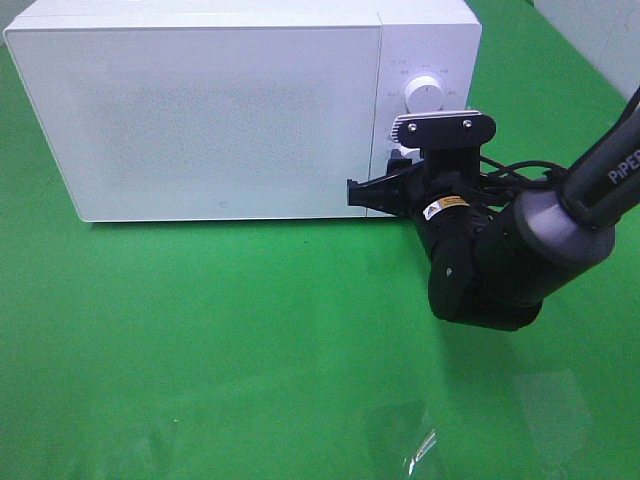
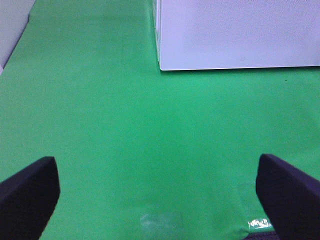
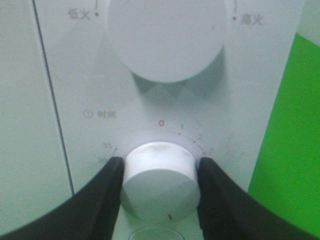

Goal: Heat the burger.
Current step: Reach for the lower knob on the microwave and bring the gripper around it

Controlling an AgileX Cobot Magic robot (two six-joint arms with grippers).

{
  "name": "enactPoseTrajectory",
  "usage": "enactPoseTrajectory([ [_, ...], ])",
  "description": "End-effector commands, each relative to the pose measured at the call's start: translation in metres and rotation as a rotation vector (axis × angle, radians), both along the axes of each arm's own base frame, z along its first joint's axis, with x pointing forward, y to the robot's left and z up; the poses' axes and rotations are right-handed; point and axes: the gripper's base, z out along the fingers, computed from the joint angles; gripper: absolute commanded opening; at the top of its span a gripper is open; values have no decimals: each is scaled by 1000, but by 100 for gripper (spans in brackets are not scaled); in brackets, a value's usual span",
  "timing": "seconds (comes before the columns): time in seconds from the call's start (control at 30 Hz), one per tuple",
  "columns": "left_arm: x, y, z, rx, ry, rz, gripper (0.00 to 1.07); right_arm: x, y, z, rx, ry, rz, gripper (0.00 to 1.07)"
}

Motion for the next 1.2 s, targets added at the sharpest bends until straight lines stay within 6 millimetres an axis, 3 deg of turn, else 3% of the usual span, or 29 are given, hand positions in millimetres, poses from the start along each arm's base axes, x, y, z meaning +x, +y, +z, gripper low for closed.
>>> enactPoseTrajectory([
  [0.03, -2, -1, 1, -9, -32, -4, 101, 6, 5, 10, 3, -65, 33, 4],
  [0.33, -2, -1, 1, -9, -32, -4, 101, 6, 5, 11, 222, -69, 19, 5],
  [0.47, -2, -1, 1, -9, -32, -4, 101, 6, 5, 11, 422, -58, 9, 5],
  [0.5, -2, -1, 1, -9, -32, -4, 101, 6, 5, 11, 609, -49, 0, 5],
  [0.53, -2, -1, 1, -9, -32, -4, 101, 6, 5, 11, 609, -49, 0, 5],
  [0.57, -2, -1, 1, -9, -32, -4, 101, 6, 5, 12, 807, -50, -7, 5],
  [0.6, -2, -1, 1, -9, -32, -4, 101, 6, 5, 12, 807, -50, -7, 5],
  [0.67, -2, -1, 1, -9, -32, -4, 101, 6, 4, 17, 1081, -83, -1, 6],
  [0.83, -2, -1, 1, -9, -32, -4, 101, 6, 4, 18, 1275, -84, 3, 6],
  [0.97, -2, -1, 1, -9, -32, -4, 101, 6, 4, 16, 1539, -51, -19, 5],
  [1.2, -2, -1, 1, -9, -32, -4, 101, 6, 4, 15, 1615, -34, -22, 6],
])
